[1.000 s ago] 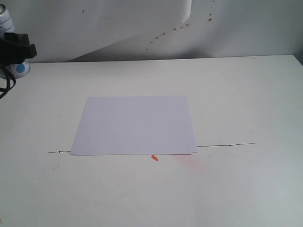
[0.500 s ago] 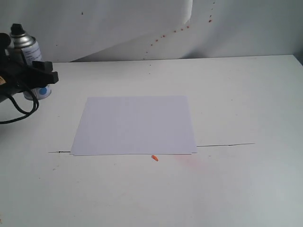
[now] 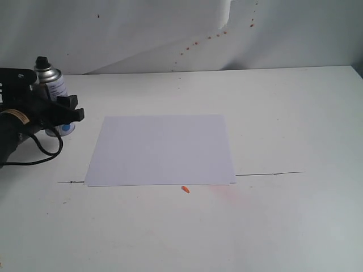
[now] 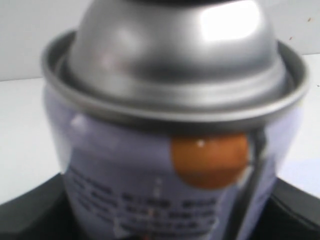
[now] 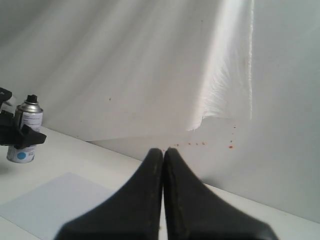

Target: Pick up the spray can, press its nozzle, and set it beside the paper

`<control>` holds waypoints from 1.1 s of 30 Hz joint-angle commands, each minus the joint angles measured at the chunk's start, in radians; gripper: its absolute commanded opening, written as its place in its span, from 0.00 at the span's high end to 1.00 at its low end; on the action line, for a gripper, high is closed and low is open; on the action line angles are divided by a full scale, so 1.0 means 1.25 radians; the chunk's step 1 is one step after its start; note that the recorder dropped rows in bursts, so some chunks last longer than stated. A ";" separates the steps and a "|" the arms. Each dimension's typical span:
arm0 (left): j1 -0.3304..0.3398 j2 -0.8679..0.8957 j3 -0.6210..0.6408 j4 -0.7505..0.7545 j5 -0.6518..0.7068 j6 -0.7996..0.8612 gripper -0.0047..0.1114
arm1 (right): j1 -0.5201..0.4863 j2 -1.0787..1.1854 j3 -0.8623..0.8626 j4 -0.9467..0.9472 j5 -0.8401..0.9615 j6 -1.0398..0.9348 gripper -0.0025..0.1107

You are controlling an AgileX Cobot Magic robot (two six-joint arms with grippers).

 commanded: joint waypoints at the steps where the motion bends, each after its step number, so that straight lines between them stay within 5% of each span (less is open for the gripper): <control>1: 0.001 0.035 -0.018 -0.005 -0.087 -0.009 0.96 | 0.002 -0.003 0.006 -0.002 -0.006 0.001 0.98; 33: 0.001 0.210 -0.132 0.016 -0.180 -0.013 0.93 | 0.002 -0.003 0.006 -0.002 -0.006 0.001 0.98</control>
